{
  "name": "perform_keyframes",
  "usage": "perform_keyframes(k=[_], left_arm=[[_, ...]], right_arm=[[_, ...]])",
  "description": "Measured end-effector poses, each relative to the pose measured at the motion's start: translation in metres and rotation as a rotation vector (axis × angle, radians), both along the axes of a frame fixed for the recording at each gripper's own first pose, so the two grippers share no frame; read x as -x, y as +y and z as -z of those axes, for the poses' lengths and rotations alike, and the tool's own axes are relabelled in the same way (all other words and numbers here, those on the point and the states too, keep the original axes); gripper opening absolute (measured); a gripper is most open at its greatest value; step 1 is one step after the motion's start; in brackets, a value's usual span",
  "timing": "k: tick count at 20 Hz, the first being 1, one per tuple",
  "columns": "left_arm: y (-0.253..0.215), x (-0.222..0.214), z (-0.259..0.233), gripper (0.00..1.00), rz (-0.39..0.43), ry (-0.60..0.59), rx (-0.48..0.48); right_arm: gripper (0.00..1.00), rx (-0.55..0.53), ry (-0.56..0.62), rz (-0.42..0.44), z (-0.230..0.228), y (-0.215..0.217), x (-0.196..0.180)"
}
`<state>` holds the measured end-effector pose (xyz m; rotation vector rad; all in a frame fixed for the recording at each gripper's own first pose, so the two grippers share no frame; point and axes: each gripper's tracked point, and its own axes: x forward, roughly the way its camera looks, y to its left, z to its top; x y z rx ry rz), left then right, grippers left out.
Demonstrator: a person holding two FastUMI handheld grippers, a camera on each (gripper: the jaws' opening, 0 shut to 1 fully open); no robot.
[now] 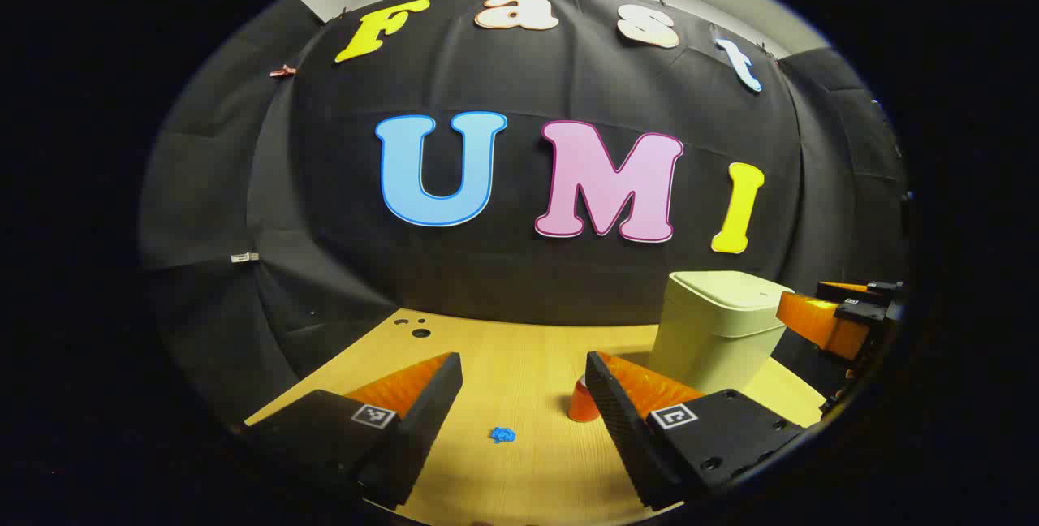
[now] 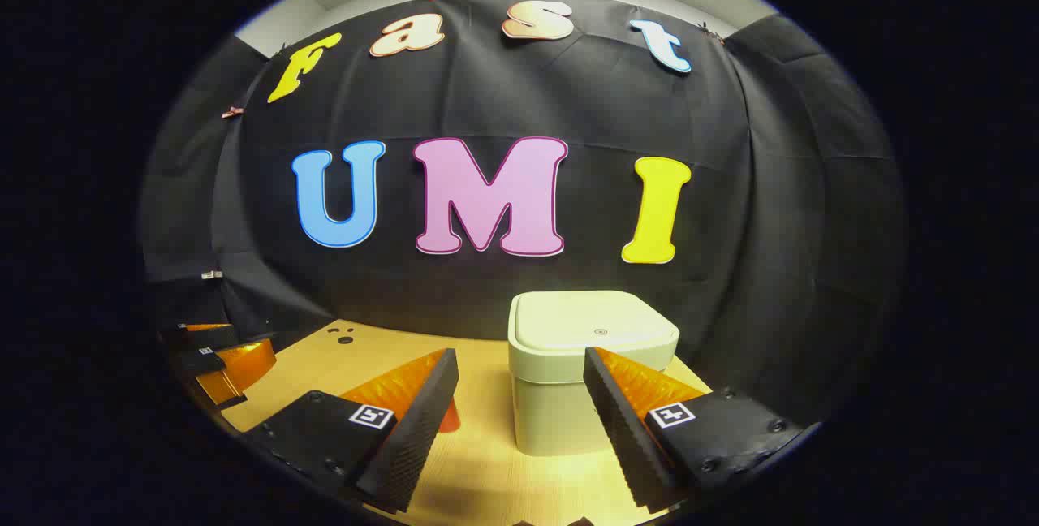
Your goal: Press the lid of the desktop garbage bin to open it, pick up the crumpled paper on the desktop and throw it into the bin, then pick up the pop can on the desktop and drop it into the bin, and finally close the garbage bin lid.
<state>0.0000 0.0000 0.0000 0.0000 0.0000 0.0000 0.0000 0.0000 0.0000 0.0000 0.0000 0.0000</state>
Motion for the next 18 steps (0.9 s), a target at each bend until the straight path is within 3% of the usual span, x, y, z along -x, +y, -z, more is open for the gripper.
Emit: perform_keyframes(k=[18], left_arm=[[-0.024, -0.013, 0.005, 0.98, 0.079, 0.010, -0.047]], right_arm=[[0.98, 0.019, 0.000, -0.007, -0.002, 0.003, 0.001]])
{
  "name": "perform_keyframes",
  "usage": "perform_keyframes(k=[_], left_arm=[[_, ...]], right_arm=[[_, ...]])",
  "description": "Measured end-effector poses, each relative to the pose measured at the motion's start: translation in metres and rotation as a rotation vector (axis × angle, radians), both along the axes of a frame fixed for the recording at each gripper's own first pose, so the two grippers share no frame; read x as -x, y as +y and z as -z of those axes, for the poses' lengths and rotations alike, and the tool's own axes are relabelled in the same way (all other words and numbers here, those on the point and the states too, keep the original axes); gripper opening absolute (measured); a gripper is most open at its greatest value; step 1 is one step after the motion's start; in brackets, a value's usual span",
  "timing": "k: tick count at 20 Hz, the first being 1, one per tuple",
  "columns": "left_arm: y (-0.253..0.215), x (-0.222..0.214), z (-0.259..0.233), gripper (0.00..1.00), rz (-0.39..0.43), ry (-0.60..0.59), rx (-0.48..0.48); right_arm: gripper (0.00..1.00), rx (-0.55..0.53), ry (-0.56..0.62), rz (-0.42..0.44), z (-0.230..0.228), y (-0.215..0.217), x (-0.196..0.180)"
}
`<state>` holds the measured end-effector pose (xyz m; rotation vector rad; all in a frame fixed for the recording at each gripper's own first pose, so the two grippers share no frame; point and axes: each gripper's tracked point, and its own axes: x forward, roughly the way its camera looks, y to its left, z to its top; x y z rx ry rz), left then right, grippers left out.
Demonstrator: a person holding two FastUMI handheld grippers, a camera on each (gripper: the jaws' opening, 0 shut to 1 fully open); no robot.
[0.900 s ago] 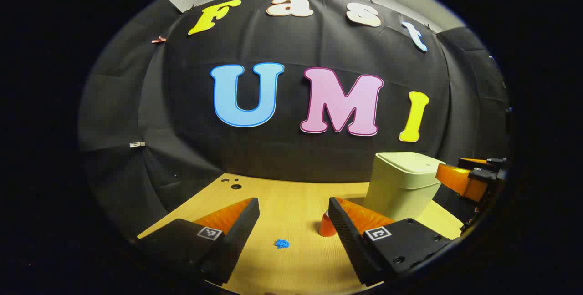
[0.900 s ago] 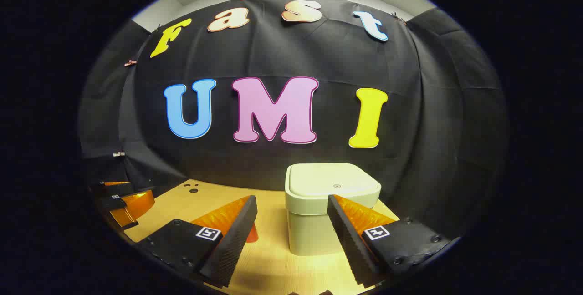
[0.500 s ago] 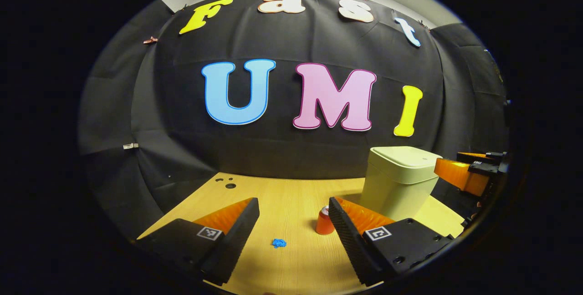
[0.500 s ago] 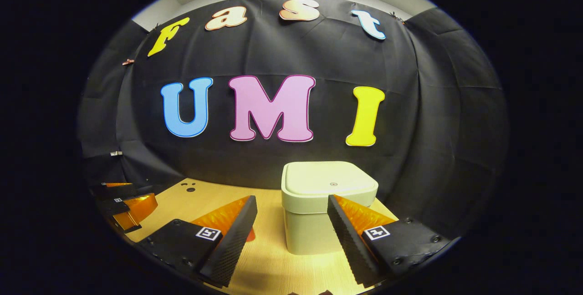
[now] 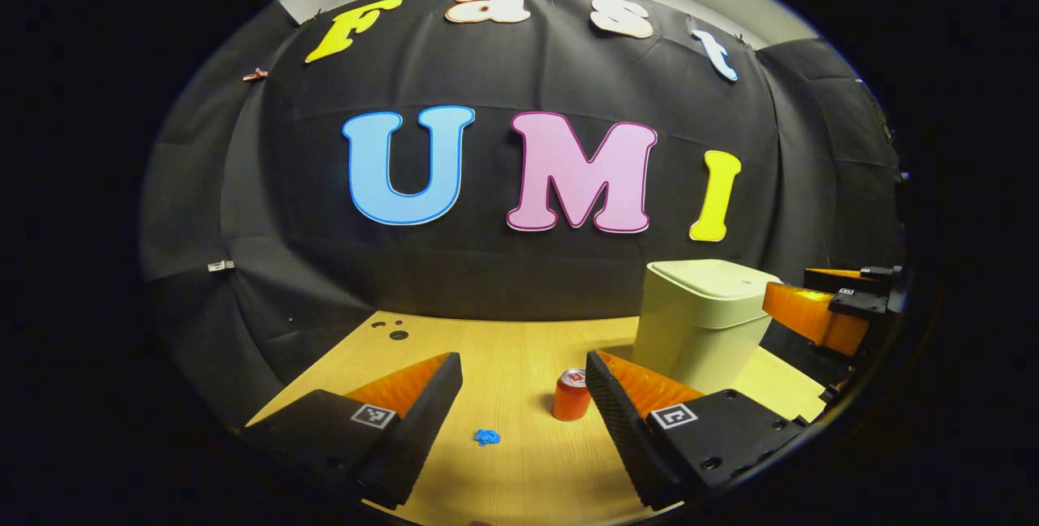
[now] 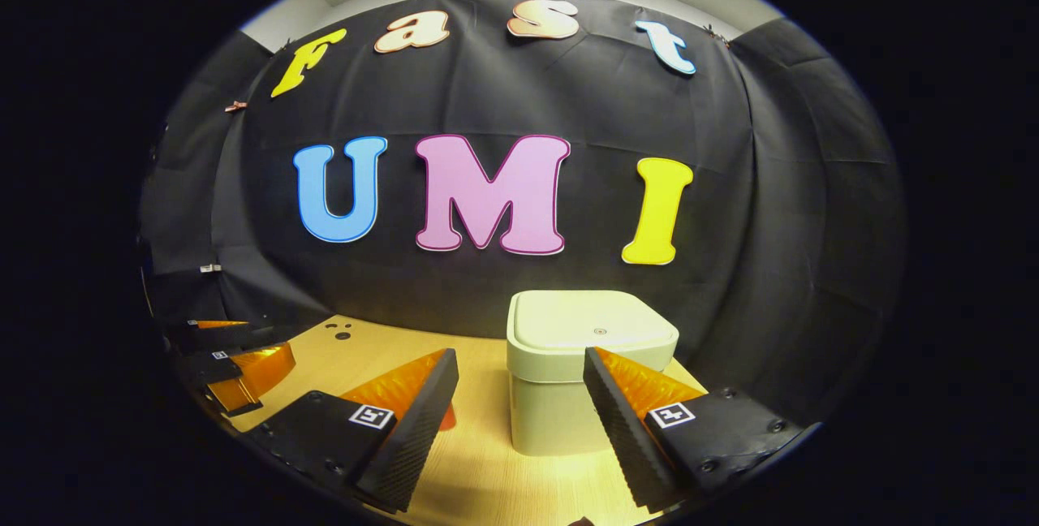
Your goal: Press the lid of the desktop garbage bin to open it, pick up the crumpled paper on the desktop and throw it into the bin, then pick up the pop can on the desktop and drop it into the bin, and finally close the garbage bin lid.
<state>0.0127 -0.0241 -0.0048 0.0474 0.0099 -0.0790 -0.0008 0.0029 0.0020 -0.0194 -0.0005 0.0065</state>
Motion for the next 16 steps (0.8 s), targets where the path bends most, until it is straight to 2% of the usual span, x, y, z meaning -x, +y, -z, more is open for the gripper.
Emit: perform_keyframes(k=[2, 6, 11, 12, 13, 16], left_arm=[[-0.002, 0.000, -0.003, 0.98, 0.001, -0.008, -0.019], [-0.010, -0.001, -0.001, 0.98, 0.016, -0.004, -0.020], [-0.018, -0.003, 0.001, 0.98, 0.023, -0.002, -0.019], [-0.020, -0.004, 0.001, 0.98, 0.023, -0.002, -0.020], [-0.020, -0.003, 0.002, 0.98, 0.023, -0.003, -0.020], [-0.024, -0.006, 0.003, 0.98, 0.021, 0.006, -0.011]], right_arm=[[0.98, 0.013, -0.007, -0.001, -0.001, -0.001, -0.002], [0.91, 0.036, -0.032, -0.008, -0.010, -0.002, -0.006], [0.75, 0.048, -0.045, -0.029, -0.020, 0.002, -0.008], [0.75, 0.042, -0.049, -0.034, -0.023, 0.002, -0.009], [0.66, 0.035, -0.055, -0.047, -0.026, 0.004, -0.009], [0.49, 0.076, -0.057, -0.067, -0.027, 0.004, -0.013]])
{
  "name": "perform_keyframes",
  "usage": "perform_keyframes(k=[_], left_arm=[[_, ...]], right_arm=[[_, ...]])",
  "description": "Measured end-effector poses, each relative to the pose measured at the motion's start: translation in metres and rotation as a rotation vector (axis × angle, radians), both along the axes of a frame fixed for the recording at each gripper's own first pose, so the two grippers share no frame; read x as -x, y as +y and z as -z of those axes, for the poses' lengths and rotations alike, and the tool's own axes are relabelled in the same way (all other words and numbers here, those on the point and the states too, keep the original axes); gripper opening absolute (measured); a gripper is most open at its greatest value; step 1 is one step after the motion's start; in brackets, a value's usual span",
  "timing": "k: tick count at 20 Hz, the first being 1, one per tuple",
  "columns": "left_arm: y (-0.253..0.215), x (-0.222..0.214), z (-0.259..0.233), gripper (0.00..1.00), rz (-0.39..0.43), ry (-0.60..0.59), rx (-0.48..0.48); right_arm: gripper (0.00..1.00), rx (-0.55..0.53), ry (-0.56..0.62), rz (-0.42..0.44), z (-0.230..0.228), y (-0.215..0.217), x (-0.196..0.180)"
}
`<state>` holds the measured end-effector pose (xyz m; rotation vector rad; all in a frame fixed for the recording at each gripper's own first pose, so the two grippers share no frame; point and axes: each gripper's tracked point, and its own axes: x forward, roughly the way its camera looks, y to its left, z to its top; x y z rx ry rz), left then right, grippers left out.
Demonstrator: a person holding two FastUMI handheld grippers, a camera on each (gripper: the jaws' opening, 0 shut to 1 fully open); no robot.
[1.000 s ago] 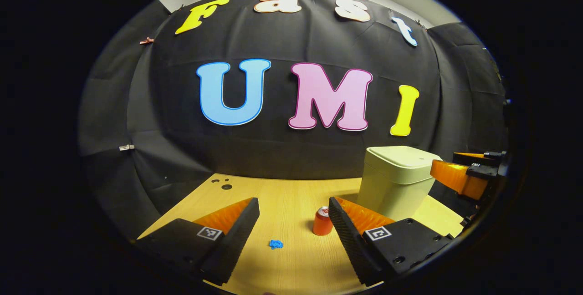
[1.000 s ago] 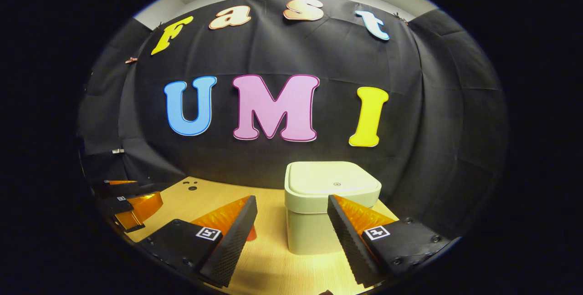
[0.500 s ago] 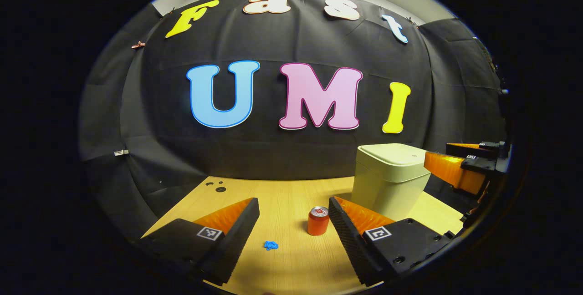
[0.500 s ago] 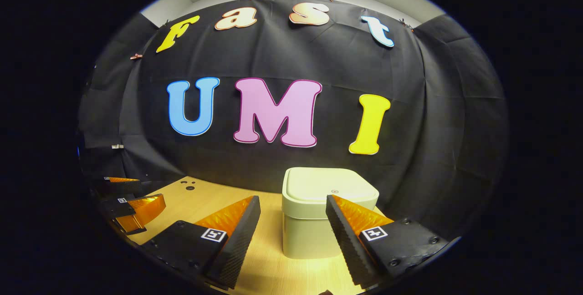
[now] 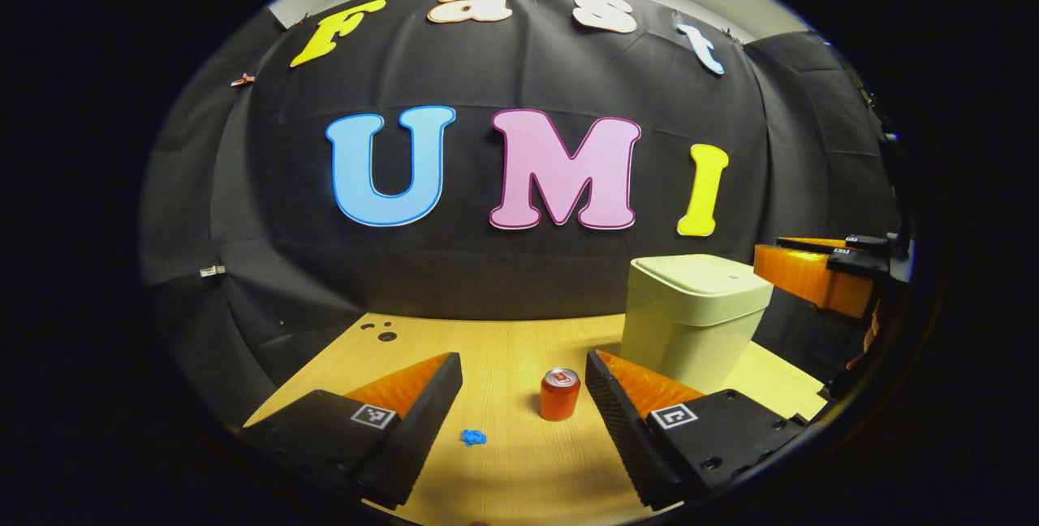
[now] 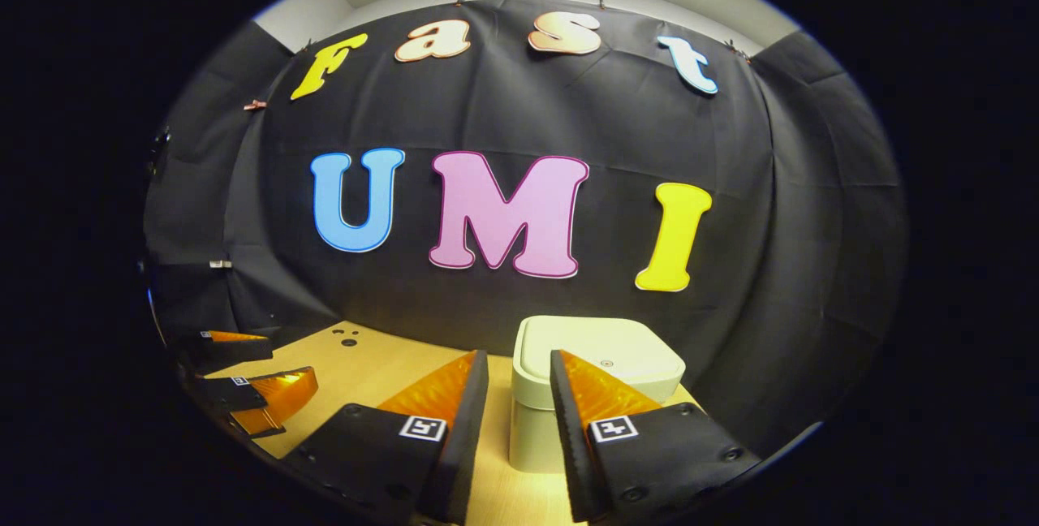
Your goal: Press the lid of the desktop garbage bin to open it, pick up the crumpled paper on the desktop and throw it into the bin, then pick up the pop can on the desktop and drop it into the bin, and finally close the garbage bin lid.
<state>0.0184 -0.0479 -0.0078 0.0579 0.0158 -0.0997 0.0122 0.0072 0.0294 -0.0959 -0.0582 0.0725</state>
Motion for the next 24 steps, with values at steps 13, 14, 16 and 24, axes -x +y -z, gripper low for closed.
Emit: perform_keyframes(k=[13, 14, 16, 24], left_arm=[[-0.006, -0.004, 0.004, 0.98, -0.016, 0.004, -0.001], [-0.006, -0.006, 0.005, 0.98, -0.019, 0.009, -0.001], [-0.005, -0.007, 0.008, 0.98, -0.024, 0.021, -0.002], [0.004, -0.014, 0.011, 0.98, -0.057, 0.036, -0.045]], right_arm=[[0.05, -0.086, 0.104, 0.005, 0.004, -0.040, -0.026], [0.05, -0.084, 0.101, 0.023, 0.002, -0.049, -0.032], [0.05, -0.082, 0.110, 0.047, 0.001, -0.063, -0.048], [0.05, -0.131, 0.197, 0.070, 0.028, -0.087, -0.114]])
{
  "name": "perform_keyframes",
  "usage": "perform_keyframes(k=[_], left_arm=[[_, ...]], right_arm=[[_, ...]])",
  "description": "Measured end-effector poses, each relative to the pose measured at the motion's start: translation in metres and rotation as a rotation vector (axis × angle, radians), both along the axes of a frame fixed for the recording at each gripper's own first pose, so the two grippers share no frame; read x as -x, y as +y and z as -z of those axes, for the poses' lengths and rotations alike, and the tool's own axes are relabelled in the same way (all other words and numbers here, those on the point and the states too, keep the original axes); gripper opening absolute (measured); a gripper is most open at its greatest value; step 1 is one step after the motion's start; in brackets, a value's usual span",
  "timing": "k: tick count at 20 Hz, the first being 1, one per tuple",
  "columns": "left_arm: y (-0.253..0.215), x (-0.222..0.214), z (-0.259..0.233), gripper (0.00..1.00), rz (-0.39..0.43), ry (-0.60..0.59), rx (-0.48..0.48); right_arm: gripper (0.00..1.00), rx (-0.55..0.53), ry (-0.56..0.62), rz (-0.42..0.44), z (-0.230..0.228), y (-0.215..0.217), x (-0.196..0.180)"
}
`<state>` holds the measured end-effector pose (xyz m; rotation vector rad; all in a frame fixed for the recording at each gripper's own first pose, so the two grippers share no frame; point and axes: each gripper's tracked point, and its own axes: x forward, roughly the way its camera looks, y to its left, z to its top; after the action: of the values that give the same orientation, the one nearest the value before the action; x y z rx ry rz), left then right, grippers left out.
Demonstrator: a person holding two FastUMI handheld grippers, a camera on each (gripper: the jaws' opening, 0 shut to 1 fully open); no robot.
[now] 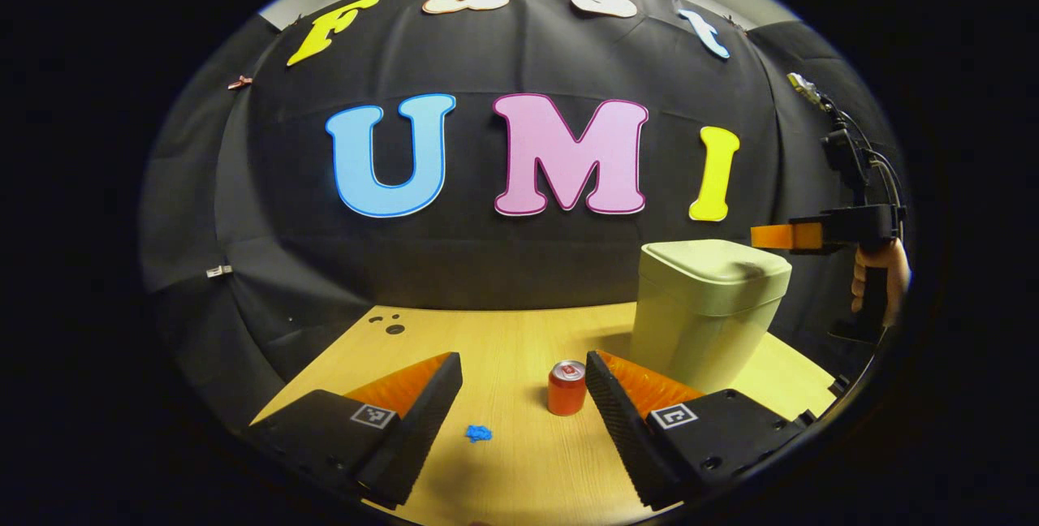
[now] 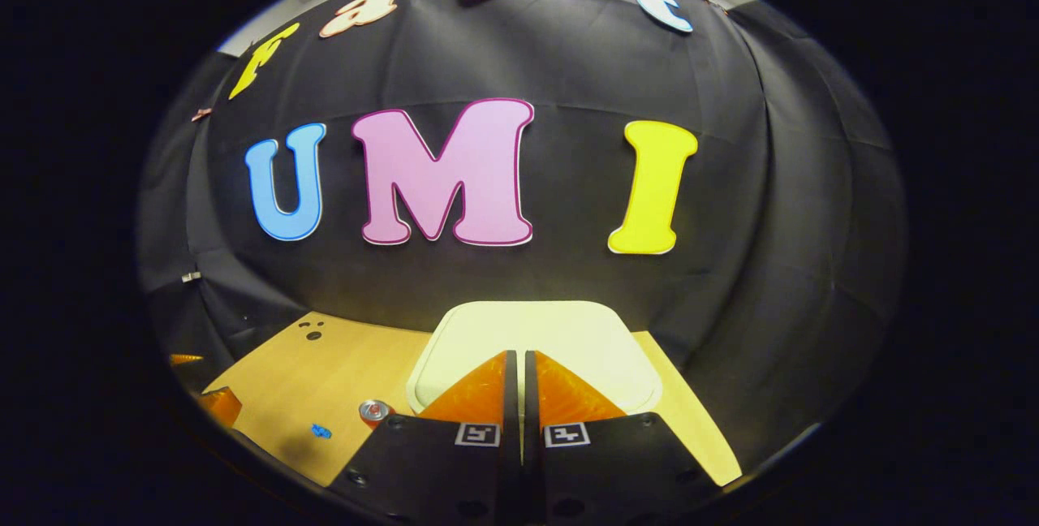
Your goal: Press the lid of the desktop garbage bin to open it, pick up the crumpled paper on the desktop and throw it into the bin, then pick up the pop can on the desktop and drop it into the bin, and finally close the garbage bin lid.
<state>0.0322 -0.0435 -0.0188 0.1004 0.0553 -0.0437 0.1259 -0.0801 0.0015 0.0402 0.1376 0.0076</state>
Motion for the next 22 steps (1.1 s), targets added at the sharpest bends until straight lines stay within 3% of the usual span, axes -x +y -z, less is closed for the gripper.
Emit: perform_keyframes(k=[4, 10, 12, 16, 22], left_arm=[[0.016, -0.001, 0.003, 0.98, -0.036, 0.012, -0.007], [0.036, -0.009, 0.011, 0.98, -0.090, 0.036, 0.012], [0.040, -0.011, 0.011, 0.98, -0.098, 0.030, 0.000], [0.047, -0.011, 0.003, 0.98, -0.103, 0.010, 0.001], [0.059, -0.009, 0.006, 0.98, -0.112, 0.003, 0.013]], right_arm=[[0.05, -0.005, 0.072, -0.010, 0.026, 0.000, -0.007], [0.05, 0.086, 0.031, -0.021, 0.031, 0.000, -0.005], [0.05, 0.058, 0.026, -0.020, 0.027, 0.000, -0.006], [0.05, 0.122, -0.065, -0.030, -0.010, -0.007, 0.000], [0.05, 0.073, -0.179, -0.021, -0.074, -0.001, 0.018]])
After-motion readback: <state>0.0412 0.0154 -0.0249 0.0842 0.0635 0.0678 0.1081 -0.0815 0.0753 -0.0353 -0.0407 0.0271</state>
